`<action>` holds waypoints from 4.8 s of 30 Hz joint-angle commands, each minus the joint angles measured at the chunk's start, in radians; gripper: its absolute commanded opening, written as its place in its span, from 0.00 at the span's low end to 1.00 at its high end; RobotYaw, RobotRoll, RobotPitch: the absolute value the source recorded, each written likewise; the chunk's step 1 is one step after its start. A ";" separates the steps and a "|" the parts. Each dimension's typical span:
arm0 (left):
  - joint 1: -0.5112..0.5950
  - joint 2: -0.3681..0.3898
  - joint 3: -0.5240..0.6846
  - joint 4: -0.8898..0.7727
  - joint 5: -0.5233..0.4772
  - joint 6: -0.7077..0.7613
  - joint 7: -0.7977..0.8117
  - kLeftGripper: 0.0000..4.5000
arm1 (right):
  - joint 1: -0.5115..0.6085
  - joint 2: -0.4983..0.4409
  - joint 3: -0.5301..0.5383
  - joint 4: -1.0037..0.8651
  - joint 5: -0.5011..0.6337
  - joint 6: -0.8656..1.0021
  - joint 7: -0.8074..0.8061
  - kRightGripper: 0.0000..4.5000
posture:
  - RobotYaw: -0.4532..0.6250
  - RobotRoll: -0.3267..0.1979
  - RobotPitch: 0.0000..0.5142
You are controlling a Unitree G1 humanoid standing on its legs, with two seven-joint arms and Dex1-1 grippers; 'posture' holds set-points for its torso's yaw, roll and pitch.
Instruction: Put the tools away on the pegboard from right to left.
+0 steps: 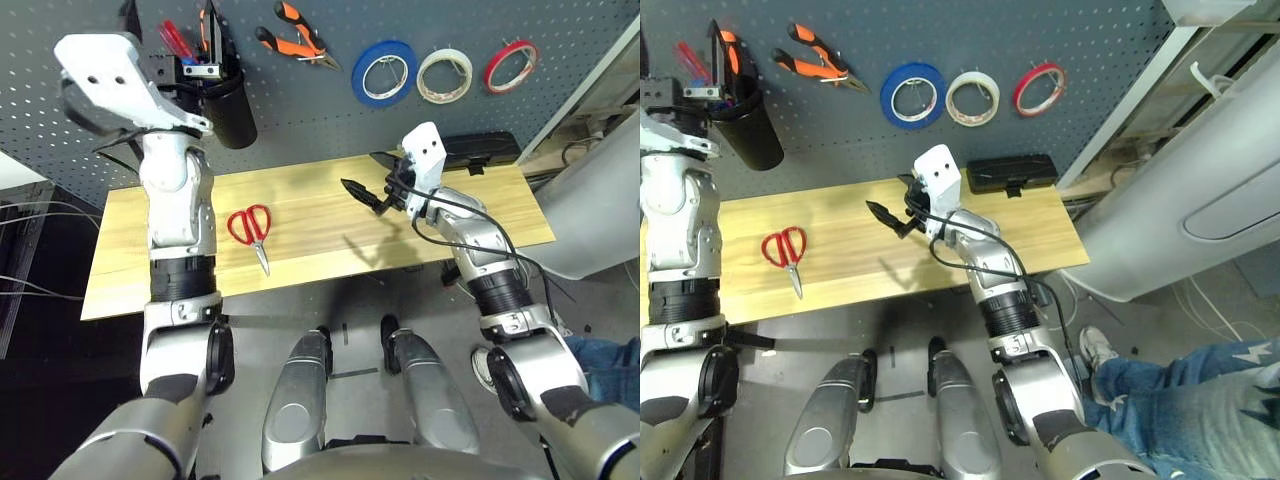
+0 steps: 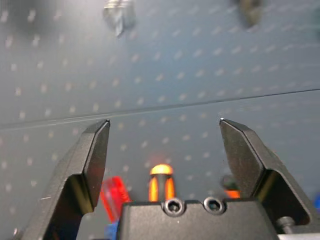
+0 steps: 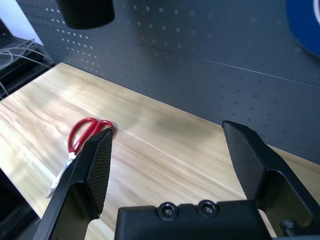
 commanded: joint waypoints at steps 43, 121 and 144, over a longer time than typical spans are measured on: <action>0.077 0.005 -0.017 0.909 0.097 0.231 0.111 0.99 | -0.139 0.202 0.039 0.271 -0.047 0.168 -0.207 1.00 | 0.47 0.62 0.66; 0.197 0.003 0.319 0.760 -0.173 0.011 0.301 0.01 | -0.122 0.184 0.040 0.078 -0.014 0.070 -0.080 1.00 | 0.50 0.62 0.53; 0.120 -0.076 0.397 0.612 -0.355 -0.190 0.190 0.01 | -0.158 0.171 0.047 -0.046 0.033 0.018 0.000 1.00 | 0.52 0.62 0.45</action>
